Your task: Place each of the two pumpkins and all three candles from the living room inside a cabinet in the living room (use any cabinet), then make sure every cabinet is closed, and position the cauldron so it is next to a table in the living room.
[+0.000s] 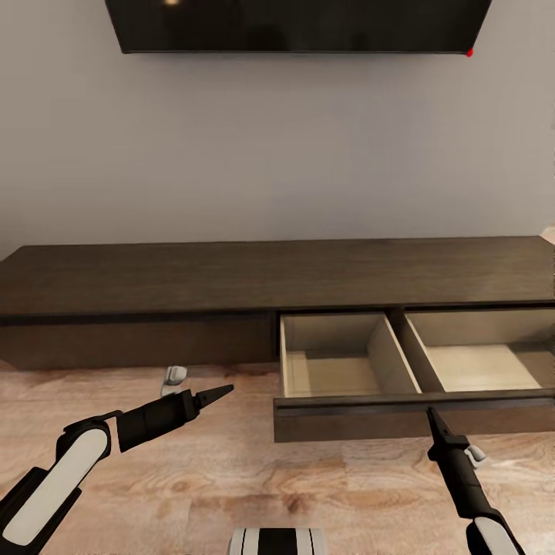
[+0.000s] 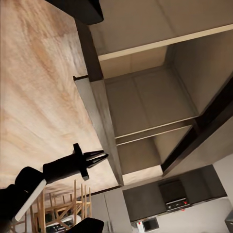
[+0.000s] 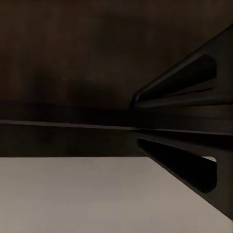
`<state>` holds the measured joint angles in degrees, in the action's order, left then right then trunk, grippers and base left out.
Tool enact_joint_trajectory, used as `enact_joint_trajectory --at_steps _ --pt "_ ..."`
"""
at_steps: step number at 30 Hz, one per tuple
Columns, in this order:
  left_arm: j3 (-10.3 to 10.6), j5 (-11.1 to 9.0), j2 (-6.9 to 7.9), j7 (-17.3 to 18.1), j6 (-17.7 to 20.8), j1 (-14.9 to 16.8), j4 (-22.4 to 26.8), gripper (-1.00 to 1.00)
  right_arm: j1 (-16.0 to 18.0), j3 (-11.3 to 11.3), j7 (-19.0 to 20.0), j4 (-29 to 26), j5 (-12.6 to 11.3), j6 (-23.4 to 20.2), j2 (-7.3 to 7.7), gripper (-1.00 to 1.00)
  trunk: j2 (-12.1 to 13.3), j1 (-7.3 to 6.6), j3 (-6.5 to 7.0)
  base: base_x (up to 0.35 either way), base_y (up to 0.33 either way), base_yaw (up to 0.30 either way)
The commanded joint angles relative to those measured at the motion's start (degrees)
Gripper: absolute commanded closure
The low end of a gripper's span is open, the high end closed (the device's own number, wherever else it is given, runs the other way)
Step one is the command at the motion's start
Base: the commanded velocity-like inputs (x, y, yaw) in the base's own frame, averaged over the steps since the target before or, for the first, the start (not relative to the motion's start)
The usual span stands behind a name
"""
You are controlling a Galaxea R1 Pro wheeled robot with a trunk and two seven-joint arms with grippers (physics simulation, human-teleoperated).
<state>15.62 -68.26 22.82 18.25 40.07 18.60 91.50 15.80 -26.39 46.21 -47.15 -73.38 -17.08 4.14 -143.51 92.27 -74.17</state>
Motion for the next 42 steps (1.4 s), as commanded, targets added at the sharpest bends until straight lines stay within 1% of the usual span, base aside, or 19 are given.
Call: enact_joint_trajectory --at_steps 1,3,4,25,29,38,42 --pt "0.03 -0.21 0.03 0.03 0.19 0.03 0.0 -1.0 -2.79 0.29 4.59 -0.05 -0.28 -1.03 -0.01 1.0 -0.02 -0.03 -0.04 -0.036 0.0 0.0" --pt "0.03 -0.21 0.03 0.03 0.19 0.03 0.0 -1.0 -2.79 0.31 4.59 -0.05 -0.3 -1.03 0.0 1.0 -0.02 -0.03 -0.04 -0.02 0.0 0.0" --pt "0.03 -0.21 0.03 0.03 0.19 0.02 0.0 -1.0 -2.79 0.3 4.59 -0.05 -0.29 -1.03 -0.01 -1.0 -0.02 -0.03 -0.04 -0.012 0.0 0.0" --pt "0.03 -0.21 0.04 0.12 0.2 -0.05 -0.01 -1.0 -2.79 0.29 4.51 0.12 -0.3 -1.03 0.25 -1.0 -0.02 -0.03 -0.04 -0.002 0.0 0.0" --pt "0.03 -0.21 0.03 0.36 0.19 -0.05 0.0 -1.0 -2.79 0.29 4.51 0.12 -0.3 -1.03 0.25 -1.0 -0.02 -0.03 -0.04 -0.187 0.0 0.0" --pt "0.03 -0.21 0.03 0.42 0.19 -0.05 0.0 -1.0 -2.79 0.29 4.51 0.13 -0.32 -1.03 0.25 -1.0 -0.02 -0.03 -0.04 -0.303 0.0 0.0" --pt "0.03 -0.21 0.09 0.46 0.19 -0.05 0.0 -1.0 -2.79 0.29 4.51 0.13 -0.32 -1.03 0.25 -1.0 -0.02 -0.03 -0.04 -0.12 0.0 0.0"
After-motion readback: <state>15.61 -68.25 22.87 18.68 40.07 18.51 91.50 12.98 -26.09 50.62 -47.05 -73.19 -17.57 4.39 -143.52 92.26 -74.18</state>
